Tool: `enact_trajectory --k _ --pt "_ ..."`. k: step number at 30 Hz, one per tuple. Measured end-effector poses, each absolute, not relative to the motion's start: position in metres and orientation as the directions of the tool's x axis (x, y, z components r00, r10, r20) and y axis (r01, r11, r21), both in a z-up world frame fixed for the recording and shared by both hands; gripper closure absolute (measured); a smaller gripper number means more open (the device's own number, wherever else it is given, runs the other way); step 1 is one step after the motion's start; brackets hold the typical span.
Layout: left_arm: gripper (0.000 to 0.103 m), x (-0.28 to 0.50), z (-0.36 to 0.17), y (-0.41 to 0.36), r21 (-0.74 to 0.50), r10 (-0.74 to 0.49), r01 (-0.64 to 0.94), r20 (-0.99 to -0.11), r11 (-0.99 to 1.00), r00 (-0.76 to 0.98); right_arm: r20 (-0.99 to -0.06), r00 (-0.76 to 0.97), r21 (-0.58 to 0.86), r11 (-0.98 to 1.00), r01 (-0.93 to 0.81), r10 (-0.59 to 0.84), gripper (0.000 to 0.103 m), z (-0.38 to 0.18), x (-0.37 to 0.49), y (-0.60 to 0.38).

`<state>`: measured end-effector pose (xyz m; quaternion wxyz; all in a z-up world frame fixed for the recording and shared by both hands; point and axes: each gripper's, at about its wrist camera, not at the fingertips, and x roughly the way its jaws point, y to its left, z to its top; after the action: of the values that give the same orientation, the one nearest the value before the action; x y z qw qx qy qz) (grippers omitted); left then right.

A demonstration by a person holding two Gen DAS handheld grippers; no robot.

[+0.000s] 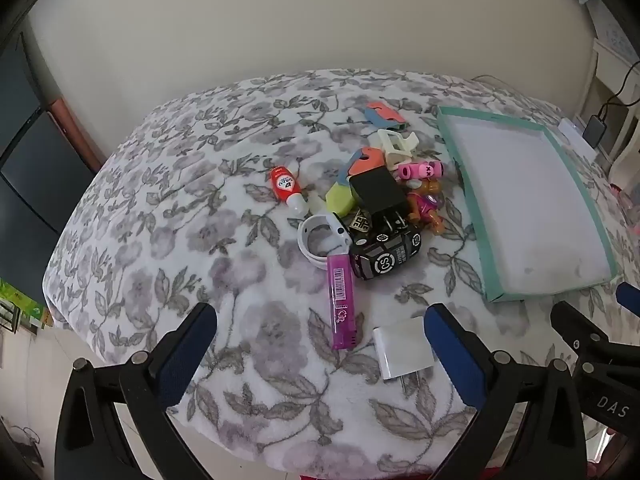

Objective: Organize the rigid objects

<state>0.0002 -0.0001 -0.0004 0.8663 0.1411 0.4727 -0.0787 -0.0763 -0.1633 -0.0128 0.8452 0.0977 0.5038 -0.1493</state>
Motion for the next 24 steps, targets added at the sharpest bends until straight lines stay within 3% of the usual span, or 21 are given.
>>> enact_trajectory --k 24 --pt "0.0 0.002 -0.002 0.008 0.145 -0.013 0.26 -0.852 0.955 0.524 -0.89 0.431 0.013 0.936 0.352 -0.15 0.0 -0.016 -0.074 -0.162"
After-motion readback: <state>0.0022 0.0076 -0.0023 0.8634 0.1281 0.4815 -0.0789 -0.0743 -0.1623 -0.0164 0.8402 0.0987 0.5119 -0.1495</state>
